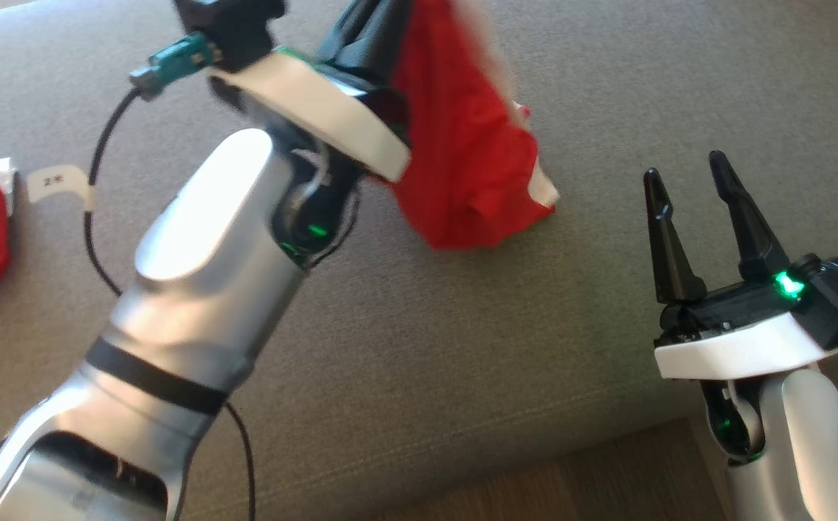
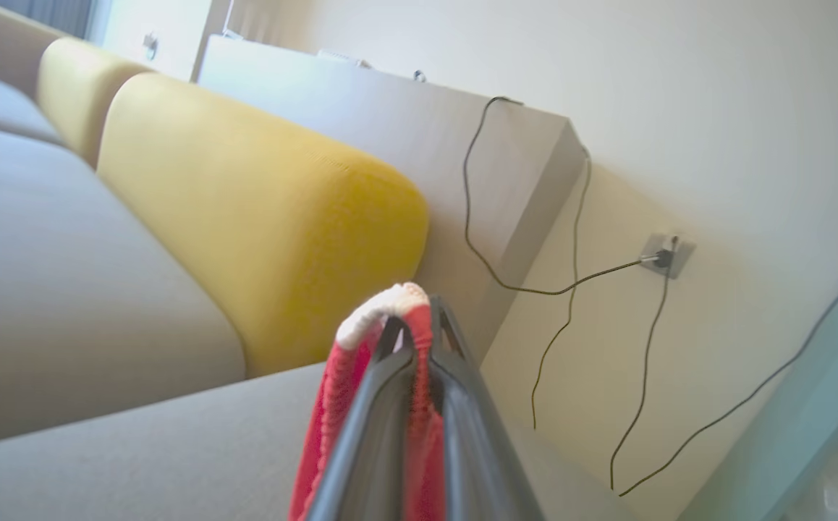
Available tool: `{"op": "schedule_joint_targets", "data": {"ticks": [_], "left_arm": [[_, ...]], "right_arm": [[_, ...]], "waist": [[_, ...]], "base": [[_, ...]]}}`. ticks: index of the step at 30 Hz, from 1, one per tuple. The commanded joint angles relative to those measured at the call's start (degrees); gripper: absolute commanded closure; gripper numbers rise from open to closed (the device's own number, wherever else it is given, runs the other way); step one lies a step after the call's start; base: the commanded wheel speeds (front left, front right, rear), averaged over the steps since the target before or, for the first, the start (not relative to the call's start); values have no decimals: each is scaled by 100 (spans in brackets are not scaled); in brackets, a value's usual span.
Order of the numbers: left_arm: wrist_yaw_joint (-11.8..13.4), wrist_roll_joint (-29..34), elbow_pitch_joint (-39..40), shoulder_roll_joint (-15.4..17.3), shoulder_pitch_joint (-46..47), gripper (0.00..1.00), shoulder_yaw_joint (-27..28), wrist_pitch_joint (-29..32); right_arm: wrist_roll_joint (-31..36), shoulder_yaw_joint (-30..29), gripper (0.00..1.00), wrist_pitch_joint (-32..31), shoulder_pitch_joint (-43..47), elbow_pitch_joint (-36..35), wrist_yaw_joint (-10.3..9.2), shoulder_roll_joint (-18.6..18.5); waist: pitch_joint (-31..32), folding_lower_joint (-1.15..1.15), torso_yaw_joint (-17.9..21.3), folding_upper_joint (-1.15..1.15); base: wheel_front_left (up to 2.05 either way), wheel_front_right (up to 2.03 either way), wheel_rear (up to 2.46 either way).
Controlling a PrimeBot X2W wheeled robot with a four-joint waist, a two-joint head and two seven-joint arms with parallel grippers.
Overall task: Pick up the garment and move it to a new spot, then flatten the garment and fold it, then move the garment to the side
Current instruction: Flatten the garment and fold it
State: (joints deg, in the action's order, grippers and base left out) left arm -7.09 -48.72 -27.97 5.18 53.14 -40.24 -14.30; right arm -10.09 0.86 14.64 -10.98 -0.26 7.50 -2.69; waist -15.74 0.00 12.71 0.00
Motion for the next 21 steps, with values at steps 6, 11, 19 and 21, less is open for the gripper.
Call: {"op": "schedule_joint_targets", "data": {"ticks": [6,11,19,21], "left_arm": [[-37,580,1218,755,-1003,100,-492,-65],[52,668,1370,1297,-2219,100,-782,-65],[83,756,1729,1347,-3009,0,-523,-68],[77,863,1813,1343,-3057,0,-467,-69]], "right_arm": [[-24,-16,0,36,52,-242,-1,-19],[34,-91,0,36,60,-274,-1,-19],[122,-124,0,36,17,-307,-1,-19],[126,-101,0,36,13,-298,-1,-19]], "waist": [[-34,0,-265,0],[-104,0,-470,0],[-127,0,-730,0],[-110,0,-768,0]], "base": [[0,0,0],[0,0,0],[0,0,0],[0,0,0]]}}
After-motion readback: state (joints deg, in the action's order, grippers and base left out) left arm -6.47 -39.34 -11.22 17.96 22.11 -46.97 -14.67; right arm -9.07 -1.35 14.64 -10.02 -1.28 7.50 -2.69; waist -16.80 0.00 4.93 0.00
